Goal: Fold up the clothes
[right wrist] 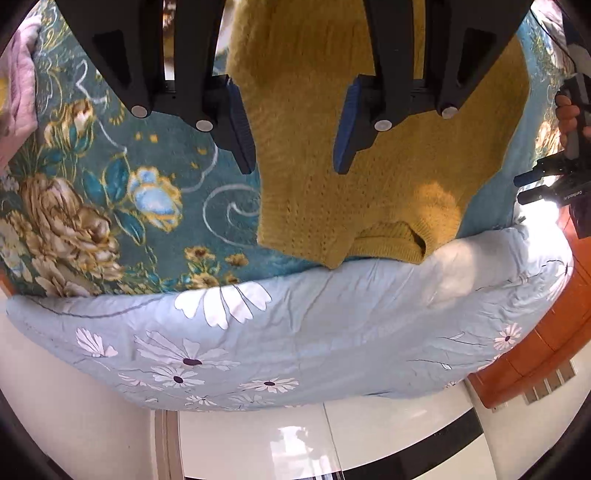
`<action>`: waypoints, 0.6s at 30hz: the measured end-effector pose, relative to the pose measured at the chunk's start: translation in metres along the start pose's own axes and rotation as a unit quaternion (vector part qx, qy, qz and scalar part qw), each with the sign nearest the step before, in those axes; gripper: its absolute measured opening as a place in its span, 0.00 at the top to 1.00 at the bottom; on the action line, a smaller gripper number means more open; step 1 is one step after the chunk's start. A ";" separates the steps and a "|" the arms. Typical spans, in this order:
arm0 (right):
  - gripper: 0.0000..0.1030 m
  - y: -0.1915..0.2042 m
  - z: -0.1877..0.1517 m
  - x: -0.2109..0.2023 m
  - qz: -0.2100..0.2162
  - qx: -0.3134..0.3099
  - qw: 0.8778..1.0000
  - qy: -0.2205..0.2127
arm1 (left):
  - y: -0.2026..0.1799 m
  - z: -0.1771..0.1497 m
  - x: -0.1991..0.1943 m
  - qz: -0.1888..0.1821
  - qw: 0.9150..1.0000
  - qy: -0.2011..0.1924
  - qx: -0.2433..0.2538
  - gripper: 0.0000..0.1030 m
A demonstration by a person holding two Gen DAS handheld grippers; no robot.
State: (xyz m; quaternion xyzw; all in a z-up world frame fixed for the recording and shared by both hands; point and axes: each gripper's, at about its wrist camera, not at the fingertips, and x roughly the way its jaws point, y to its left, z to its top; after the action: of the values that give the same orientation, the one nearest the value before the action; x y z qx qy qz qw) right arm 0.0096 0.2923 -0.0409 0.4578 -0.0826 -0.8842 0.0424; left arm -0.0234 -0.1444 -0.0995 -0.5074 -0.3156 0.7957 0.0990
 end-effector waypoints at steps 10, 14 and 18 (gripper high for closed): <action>0.52 -0.034 -0.174 -0.074 0.148 0.126 0.981 0.020 | 0.090 -0.125 -0.082 0.036 0.996 -0.053 -0.058 0.40; 0.51 -0.004 -0.200 -0.069 0.214 0.110 0.970 0.033 | 0.096 -0.161 -0.074 -0.008 0.997 -0.027 -0.067 0.38; 0.51 0.019 -0.204 -0.048 0.209 0.105 0.971 0.054 | 0.085 -0.176 -0.059 -0.025 0.998 -0.023 -0.053 0.37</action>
State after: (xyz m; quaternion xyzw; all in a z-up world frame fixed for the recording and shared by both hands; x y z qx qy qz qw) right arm 0.2043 0.2586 -0.1143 0.4796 -0.2666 -0.8158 0.1828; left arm 0.1710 -0.1687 -0.1570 -0.4857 -0.3715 0.7867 0.0847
